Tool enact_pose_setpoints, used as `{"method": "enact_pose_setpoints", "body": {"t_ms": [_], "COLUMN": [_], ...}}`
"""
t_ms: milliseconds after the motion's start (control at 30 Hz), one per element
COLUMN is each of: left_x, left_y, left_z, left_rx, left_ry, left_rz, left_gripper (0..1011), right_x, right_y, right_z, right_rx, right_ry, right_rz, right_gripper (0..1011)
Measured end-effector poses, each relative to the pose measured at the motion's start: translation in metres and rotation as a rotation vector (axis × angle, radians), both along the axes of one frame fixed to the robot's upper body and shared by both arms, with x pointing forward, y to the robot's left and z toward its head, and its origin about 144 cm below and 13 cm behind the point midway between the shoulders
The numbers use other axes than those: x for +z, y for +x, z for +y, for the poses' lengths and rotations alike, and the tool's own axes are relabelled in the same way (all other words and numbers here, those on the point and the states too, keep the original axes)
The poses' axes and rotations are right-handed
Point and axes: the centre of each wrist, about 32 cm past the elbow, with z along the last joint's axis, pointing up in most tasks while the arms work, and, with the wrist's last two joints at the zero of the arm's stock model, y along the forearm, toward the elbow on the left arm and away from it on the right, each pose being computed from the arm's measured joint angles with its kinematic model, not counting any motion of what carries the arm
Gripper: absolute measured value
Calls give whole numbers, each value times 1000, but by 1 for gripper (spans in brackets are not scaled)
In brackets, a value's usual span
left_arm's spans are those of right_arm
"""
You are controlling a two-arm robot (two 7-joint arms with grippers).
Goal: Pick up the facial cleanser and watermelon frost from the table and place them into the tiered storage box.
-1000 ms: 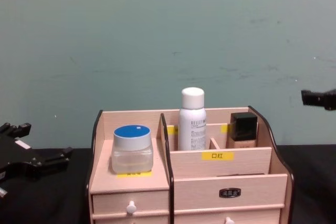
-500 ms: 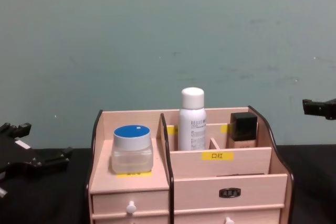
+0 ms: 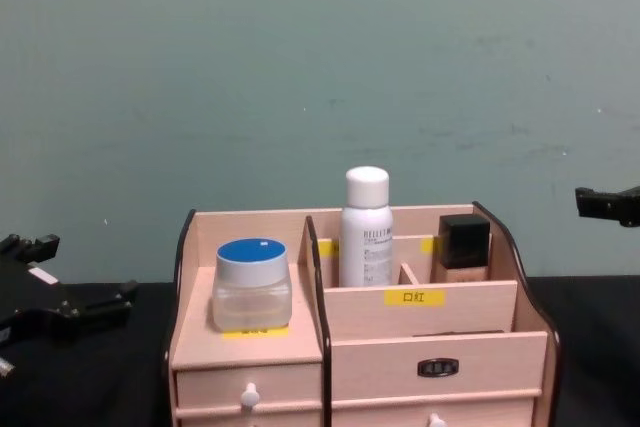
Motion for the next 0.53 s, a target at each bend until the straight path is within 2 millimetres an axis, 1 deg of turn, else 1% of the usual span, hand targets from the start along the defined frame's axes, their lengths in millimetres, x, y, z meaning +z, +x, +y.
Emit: {"method": "enact_pose_setpoints", "body": {"t_ms": [533], "left_x": [0], "left_y": [0], "left_z": [0], "left_rx": [0], "left_ry": [0], "left_rz": [0], "left_gripper": [1010], "right_x": [0], "right_y": [0], "right_z": [0], "right_rx": [1], "right_ry": [2], "right_rz": [0], "right_gripper": [1002]}}
